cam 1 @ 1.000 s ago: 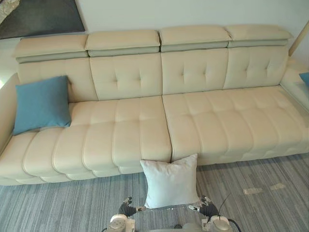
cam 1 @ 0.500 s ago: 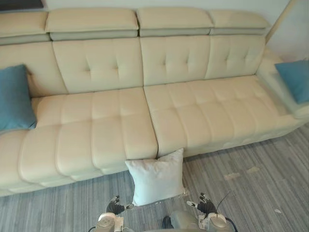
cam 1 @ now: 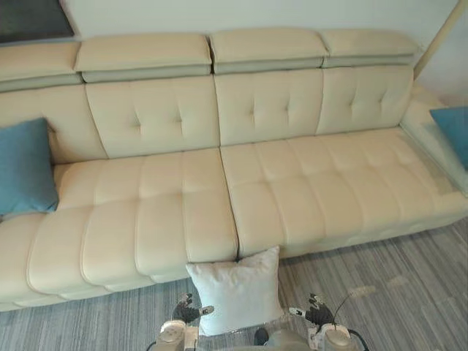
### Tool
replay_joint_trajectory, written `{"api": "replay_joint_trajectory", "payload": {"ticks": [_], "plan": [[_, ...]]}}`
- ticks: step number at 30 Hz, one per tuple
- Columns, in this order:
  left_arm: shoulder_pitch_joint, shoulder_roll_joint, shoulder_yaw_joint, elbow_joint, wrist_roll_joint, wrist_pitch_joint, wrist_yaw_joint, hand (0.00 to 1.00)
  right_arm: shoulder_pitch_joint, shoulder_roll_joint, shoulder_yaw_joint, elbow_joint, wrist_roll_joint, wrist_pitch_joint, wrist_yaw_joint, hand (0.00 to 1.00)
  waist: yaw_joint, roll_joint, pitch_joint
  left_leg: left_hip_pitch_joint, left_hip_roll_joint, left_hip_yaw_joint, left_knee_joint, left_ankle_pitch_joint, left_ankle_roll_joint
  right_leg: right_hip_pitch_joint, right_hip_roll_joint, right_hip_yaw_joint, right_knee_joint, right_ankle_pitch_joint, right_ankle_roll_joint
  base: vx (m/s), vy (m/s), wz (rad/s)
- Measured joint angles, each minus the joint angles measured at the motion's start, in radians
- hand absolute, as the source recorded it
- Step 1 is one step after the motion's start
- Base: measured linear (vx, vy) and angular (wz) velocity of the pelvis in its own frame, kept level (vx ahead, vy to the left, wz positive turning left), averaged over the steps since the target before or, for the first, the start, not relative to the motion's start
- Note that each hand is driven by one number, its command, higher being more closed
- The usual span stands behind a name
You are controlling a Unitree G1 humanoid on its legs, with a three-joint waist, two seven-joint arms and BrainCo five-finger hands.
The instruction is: Pick up cushions and gather them together orderly.
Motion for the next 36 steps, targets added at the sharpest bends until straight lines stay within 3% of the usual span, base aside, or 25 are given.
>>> {"api": "replay_joint_trajectory", "payload": {"ticks": [1, 2, 3, 5, 11, 19, 21, 22, 25, 26, 28, 29, 36], "plan": [[0.004, -0.002, -0.031, -0.001, 0.0, -0.001, -0.008, 0.0, 0.001, -0.008, -0.014, 0.012, -0.001, 0.001, 0.0, 0.0, 0.0, 0.0, 0.003, 0.009, -0.055, 0.002, -0.133, 0.004, 0.031, 0.021, -0.023, 0.001, 0.0, 0.005, 0.008, 0.01, 0.132, 0.06], [0.005, -0.002, -0.038, -0.001, 0.0, -0.001, -0.008, 0.0, 0.002, -0.01, -0.017, 0.012, -0.001, 0.001, 0.0, 0.0, 0.0, 0.002, 0.002, 0.012, -0.064, 0.001, -0.166, 0.025, 0.047, 0.023, -0.023, 0.002, 0.001, 0.007, 0.012, 0.0, 0.18, 0.0], [0.009, -0.005, -0.046, -0.004, -0.001, -0.004, -0.011, 0.0, 0.005, -0.029, -0.016, 0.013, -0.004, 0.001, 0.0, 0.0, 0.001, 0.027, -0.005, 0.015, -0.078, 0.008, -0.216, 0.078, 0.056, 0.022, -0.013, 0.009, 0.006, 0.009, 0.024, -0.01, 0.179, -0.19], [0.009, 0.021, -0.045, -0.01, 0.001, -0.006, -0.008, 0.0, 0.009, -0.017, -0.011, 0.009, -0.032, 0.001, 0.001, 0.0, 0.007, 0.006, -0.014, 0.025, -0.113, 0.009, -0.219, 0.074, 0.063, 0.004, -0.042, 0.045, 0.036, -0.001, 0.046, -0.01, 0.174, -0.29], [0.029, 0.064, -0.033, 0.003, 0.018, -0.001, -0.006, 0.0, 0.005, -0.008, -0.008, 0.007, -0.037, 0.001, -0.003, 0.0, 0.006, -0.021, -0.003, 0.026, -0.153, 0.064, -0.184, 0.049, 0.099, -0.028, -0.078, 0.102, 0.054, -0.003, 0.088, -0.06, 0.107, -0.31], [0.03, 0.062, -0.011, 0.002, 0.039, 0.0, -0.007, 0.0, 0.012, -0.029, -0.007, 0.008, -0.038, 0.002, -0.017, 0.0, -0.012, -0.013, 0.001, -0.004, -0.148, 0.051, -0.085, 0.01, 0.105, -0.053, -0.095, 0.093, 0.124, -0.035, 0.106, -0.08, -0.006, 0.01], [0.027, 0.059, -0.011, -0.001, 0.038, 0.0, -0.006, 0.0, 0.017, -0.038, -0.007, 0.007, -0.037, 0.002, -0.018, 0.0, -0.017, -0.009, 0.004, -0.065, -0.127, 0.037, 0.012, -0.035, 0.107, -0.087, -0.096, 0.086, 0.172, -0.053, 0.107, -0.07, -0.01, 0.22], [0.017, 0.055, -0.011, -0.003, 0.038, 0.0, -0.005, 0.0, 0.011, -0.041, -0.007, 0.006, -0.037, 0.002, -0.018, 0.0, -0.016, 0.009, 0.01, -0.129, -0.102, 0.03, 0.113, -0.077, 0.112, -0.131, -0.091, 0.084, 0.224, -0.069, 0.108, -0.13, 0.025, 0.11], [-0.015, 0.052, -0.003, -0.04, 0.035, 0.001, 0.001, 0.0, -0.018, -0.058, -0.007, -0.023, -0.035, 0.011, -0.022, 0.0, -0.013, 0.015, 0.052, -0.262, -0.055, 0.028, 0.282, -0.139, 0.123, -0.241, -0.087, 0.087, 0.347, -0.097, 0.107, -0.14, 0.034, -0.04], [-0.051, 0.061, -0.002, -0.086, 0.023, 0.0, 0.015, 0.0, -0.04, -0.053, -0.006, -0.08, -0.03, 0.015, -0.028, 0.0, 0.002, 0.012, 0.09, -0.364, -0.023, 0.028, 0.392, -0.172, 0.129, -0.344, -0.079, 0.09, 0.434, -0.111, 0.105, -0.2, 0.027, -0.18], [-0.094, 0.074, -0.002, -0.12, -0.001, 0.0, 0.023, 0.0, -0.068, -0.042, -0.006, -0.125, -0.018, 0.016, -0.036, 0.0, 0.01, 0.007, 0.126, -0.446, -0.002, 0.023, 0.467, -0.194, 0.132, -0.429, -0.076, 0.091, 0.501, -0.123, 0.101, -0.22, -0.03, -0.11], [-0.151, 0.08, 0.004, -0.154, -0.035, -0.003, 0.044, 0.0, -0.096, -0.032, 0.005, -0.182, -0.003, 0.015, -0.044, 0.0, 0.015, 0.006, 0.138, -0.572, 0.022, 0.011, 0.55, -0.219, 0.129, -0.549, -0.071, 0.088, 0.571, -0.129, 0.093, -0.26, -0.054, -0.02], [-0.367, 0.083, 0.132, -0.217, -0.167, -0.029, 0.103, 0.0, -0.331, -0.03, 0.034, -0.318, 0.026, 0.002, -0.088, 0.0, 0.022, 0.015, 0.194, -0.92, 0.097, -0.005, 0.754, -0.24, 0.15, -0.904, -0.058, 0.089, 0.761, -0.145, 0.061, -0.17, -0.063, -0.02]]}}
